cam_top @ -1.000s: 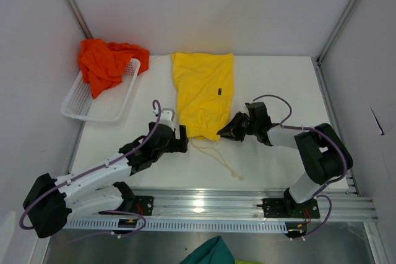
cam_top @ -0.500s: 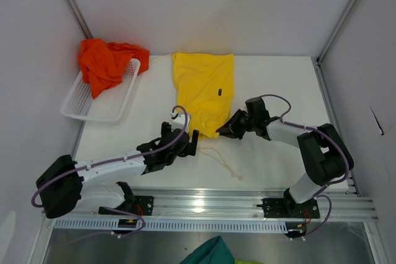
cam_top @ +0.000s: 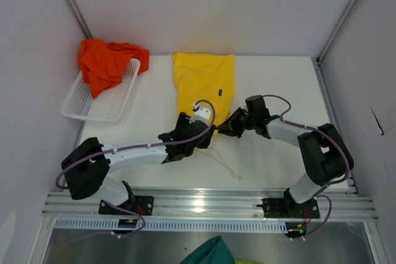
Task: Fold and stack the shorts
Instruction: Fold the shorts
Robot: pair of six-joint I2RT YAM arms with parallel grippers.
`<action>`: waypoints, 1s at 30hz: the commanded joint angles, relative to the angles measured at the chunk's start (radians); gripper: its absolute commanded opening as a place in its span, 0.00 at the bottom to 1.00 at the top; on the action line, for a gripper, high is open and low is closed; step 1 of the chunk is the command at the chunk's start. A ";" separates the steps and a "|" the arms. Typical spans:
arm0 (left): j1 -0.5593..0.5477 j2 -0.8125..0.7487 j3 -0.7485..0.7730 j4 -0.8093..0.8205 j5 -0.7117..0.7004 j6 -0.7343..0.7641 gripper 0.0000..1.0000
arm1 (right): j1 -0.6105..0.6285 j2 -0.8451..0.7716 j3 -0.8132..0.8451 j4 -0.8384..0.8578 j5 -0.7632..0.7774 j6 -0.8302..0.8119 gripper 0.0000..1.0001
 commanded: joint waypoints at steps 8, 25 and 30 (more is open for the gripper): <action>-0.025 0.022 0.049 0.022 -0.059 0.071 0.94 | 0.001 -0.031 0.082 0.031 -0.066 0.071 0.00; 0.013 -0.018 -0.006 0.100 -0.102 0.136 0.92 | -0.022 -0.015 0.071 0.062 -0.108 0.084 0.00; 0.042 0.014 0.011 0.116 -0.062 0.176 0.90 | -0.031 -0.009 0.071 0.076 -0.126 0.094 0.00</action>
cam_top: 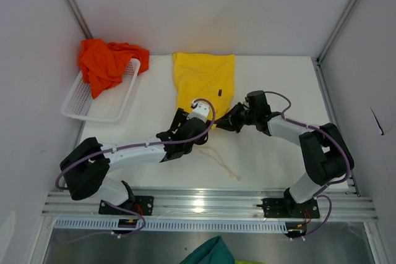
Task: Fold and stack the shorts
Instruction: Fold the shorts
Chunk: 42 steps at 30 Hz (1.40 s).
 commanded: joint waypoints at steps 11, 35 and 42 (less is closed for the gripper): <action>0.026 0.141 0.125 0.048 0.000 0.177 0.90 | -0.034 0.024 0.029 0.066 -0.131 0.028 0.00; 0.146 0.196 0.120 0.082 -0.048 0.217 0.87 | -0.175 0.021 -0.070 0.065 -0.229 -0.076 0.00; 0.164 0.199 0.131 0.009 -0.011 0.175 0.77 | -0.221 0.050 -0.118 0.094 -0.245 -0.119 0.00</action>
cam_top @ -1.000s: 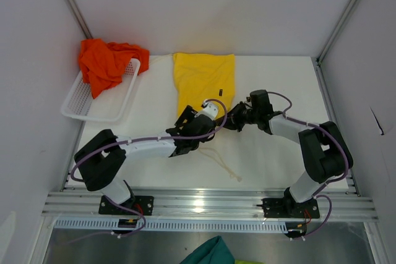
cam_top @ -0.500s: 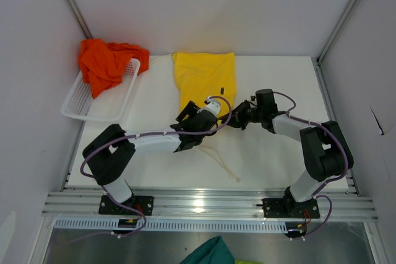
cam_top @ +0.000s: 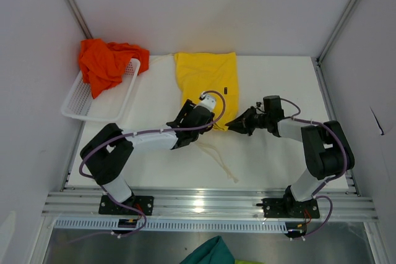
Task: Fold and stack the shorts
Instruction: Fold the shorts
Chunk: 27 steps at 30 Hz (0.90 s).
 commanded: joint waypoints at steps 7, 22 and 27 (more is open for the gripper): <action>0.089 0.006 0.020 -0.250 -0.102 -0.185 0.60 | -0.075 0.026 -0.029 0.015 -0.049 -0.078 0.00; 0.077 -0.020 0.000 -0.312 -0.013 -0.298 0.47 | 0.049 0.040 -0.040 0.092 0.032 -0.089 0.83; 0.077 -0.042 -0.025 -0.292 -0.001 -0.294 0.46 | 0.146 0.017 -0.075 0.212 0.136 0.000 0.99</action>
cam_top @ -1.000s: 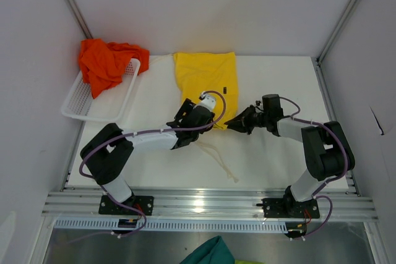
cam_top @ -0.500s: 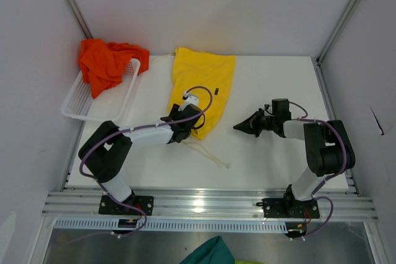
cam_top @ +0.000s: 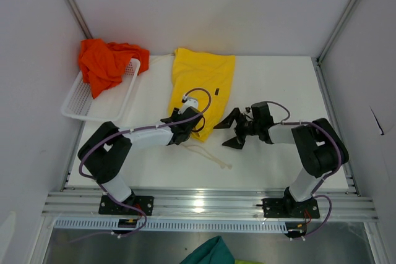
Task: Fold and stack the shorts
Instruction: Fold the shorts
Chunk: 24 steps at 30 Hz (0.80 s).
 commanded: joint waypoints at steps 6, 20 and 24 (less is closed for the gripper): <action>-0.008 -0.042 -0.013 0.019 0.039 -0.019 0.45 | 0.143 0.059 -0.069 0.358 0.135 0.205 0.99; -0.014 -0.051 -0.032 0.037 0.052 -0.010 0.42 | 0.267 0.348 -0.086 0.851 0.294 0.392 0.98; -0.014 -0.051 -0.029 0.042 0.055 -0.007 0.42 | 0.283 0.368 -0.086 0.883 0.327 0.405 0.77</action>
